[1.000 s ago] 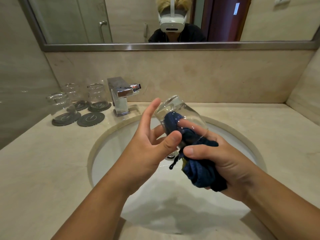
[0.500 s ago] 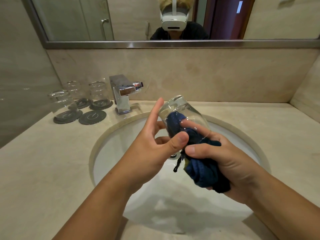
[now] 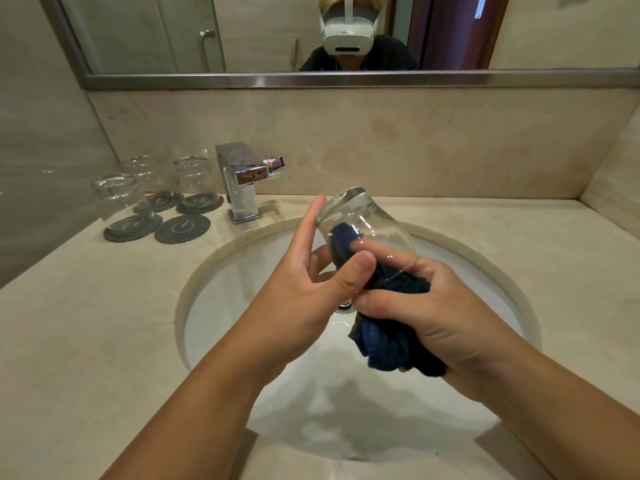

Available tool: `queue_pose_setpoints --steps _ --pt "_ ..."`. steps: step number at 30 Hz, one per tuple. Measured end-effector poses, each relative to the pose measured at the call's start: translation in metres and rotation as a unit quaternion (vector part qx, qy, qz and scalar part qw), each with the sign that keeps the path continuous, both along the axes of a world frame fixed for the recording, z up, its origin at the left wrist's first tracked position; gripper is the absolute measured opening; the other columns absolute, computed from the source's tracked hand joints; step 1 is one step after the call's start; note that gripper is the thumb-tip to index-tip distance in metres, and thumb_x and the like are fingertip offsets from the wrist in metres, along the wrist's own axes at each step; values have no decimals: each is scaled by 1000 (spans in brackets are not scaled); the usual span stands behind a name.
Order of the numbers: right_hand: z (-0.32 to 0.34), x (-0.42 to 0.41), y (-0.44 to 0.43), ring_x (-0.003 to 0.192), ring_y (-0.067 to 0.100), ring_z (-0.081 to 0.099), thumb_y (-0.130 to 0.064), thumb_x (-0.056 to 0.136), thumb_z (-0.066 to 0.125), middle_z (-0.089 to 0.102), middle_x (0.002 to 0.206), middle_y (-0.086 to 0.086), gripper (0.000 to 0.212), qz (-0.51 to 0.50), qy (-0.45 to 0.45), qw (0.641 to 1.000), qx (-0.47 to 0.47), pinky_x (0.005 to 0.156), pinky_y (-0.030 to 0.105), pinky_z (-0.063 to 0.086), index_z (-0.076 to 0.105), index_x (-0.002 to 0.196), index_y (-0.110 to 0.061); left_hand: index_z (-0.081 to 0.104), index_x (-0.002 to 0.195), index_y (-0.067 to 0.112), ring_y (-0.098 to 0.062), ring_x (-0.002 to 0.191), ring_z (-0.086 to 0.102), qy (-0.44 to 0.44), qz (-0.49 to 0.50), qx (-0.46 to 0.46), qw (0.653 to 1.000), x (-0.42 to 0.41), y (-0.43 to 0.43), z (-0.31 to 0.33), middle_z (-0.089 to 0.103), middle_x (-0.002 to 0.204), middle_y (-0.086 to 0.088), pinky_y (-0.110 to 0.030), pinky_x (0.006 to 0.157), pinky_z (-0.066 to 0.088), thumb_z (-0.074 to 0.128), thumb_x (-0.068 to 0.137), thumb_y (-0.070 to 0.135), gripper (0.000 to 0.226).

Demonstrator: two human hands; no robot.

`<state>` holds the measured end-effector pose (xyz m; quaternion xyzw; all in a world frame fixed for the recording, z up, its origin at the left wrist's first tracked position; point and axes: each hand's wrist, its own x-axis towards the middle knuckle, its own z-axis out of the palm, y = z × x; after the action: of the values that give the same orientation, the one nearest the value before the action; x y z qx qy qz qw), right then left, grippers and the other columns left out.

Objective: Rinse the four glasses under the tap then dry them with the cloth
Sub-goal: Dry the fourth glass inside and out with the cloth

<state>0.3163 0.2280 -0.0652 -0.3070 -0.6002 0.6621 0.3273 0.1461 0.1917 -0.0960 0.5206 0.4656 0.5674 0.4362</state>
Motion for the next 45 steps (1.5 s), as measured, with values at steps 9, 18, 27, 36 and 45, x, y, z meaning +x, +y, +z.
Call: queue_pose_setpoints --steps 9,18,27,36,45 --pt "6 8 1 52 18 67 -16 66 82 73 85 6 52 64 62 991 -104 37 21 39 80 110 -44 9 166 52 -22 145 57 3 -39 27 999 -5 -1 3 65 150 3 -57 124 35 82 84 51 110" --pt "3 3 0 72 23 77 -7 74 89 82 102 -1 48 6 21 1000 -15 68 43 56 82 106 -41 26 165 45 -16 131 66 35 10 11 999 -3 0 1 60 149 4 -46 107 51 76 78 65 103" --pt "-3 6 4 79 27 73 -17 66 90 77 108 16 56 74 55 993 -78 85 54 34 80 117 -39 44 156 27 -26 131 68 23 3 8 1000 -3 -2 4 67 143 -2 -58 116 48 84 66 77 110" --pt "-8 10 15 110 40 60 -24 50 96 70 131 19 74 60 94 990 -88 95 66 31 78 120 -41 17 164 57 -25 139 62 5 -19 23 1000 -1 -6 9 68 146 -2 -60 121 39 75 94 41 92" --pt "-6 7 5 100 36 78 -23 67 86 78 121 11 58 83 60 993 -56 84 60 46 76 117 -50 23 165 46 -20 138 63 8 -1 8 1000 2 -2 5 65 148 4 -54 119 44 86 77 65 109"
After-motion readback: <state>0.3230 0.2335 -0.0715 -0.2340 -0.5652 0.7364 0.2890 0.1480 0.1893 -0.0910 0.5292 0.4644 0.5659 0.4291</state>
